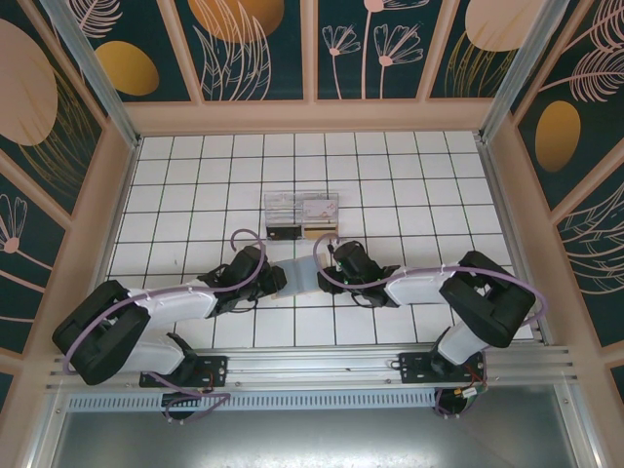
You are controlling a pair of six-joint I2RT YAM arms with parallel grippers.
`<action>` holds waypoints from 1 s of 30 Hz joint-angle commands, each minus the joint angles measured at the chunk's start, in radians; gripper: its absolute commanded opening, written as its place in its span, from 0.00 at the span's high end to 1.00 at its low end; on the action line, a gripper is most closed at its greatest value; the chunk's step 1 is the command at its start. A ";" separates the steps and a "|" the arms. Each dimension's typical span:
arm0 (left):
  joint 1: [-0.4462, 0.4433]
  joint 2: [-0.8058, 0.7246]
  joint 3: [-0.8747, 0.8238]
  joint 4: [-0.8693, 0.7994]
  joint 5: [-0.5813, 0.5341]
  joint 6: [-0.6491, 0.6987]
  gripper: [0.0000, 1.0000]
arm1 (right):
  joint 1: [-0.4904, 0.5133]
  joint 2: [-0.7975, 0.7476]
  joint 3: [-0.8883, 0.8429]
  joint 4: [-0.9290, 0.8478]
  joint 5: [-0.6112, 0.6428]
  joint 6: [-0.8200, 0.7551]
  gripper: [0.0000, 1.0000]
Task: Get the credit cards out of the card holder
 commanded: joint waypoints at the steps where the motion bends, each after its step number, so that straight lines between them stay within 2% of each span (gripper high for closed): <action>1: 0.003 0.019 0.013 0.046 0.035 0.010 0.64 | 0.024 0.035 0.011 0.030 -0.027 0.028 0.65; 8: 0.003 0.014 -0.003 0.104 0.072 0.013 0.56 | 0.033 0.047 0.019 0.024 -0.025 0.036 0.65; 12: 0.003 0.004 -0.011 0.134 0.093 0.016 0.43 | 0.034 0.047 0.022 0.021 -0.024 0.037 0.65; 19: 0.002 -0.007 -0.021 0.191 0.129 0.018 0.28 | 0.034 0.052 0.025 0.017 -0.021 0.037 0.65; 30: 0.003 0.006 -0.021 0.240 0.162 0.015 0.26 | 0.034 0.056 0.024 0.015 -0.013 0.042 0.65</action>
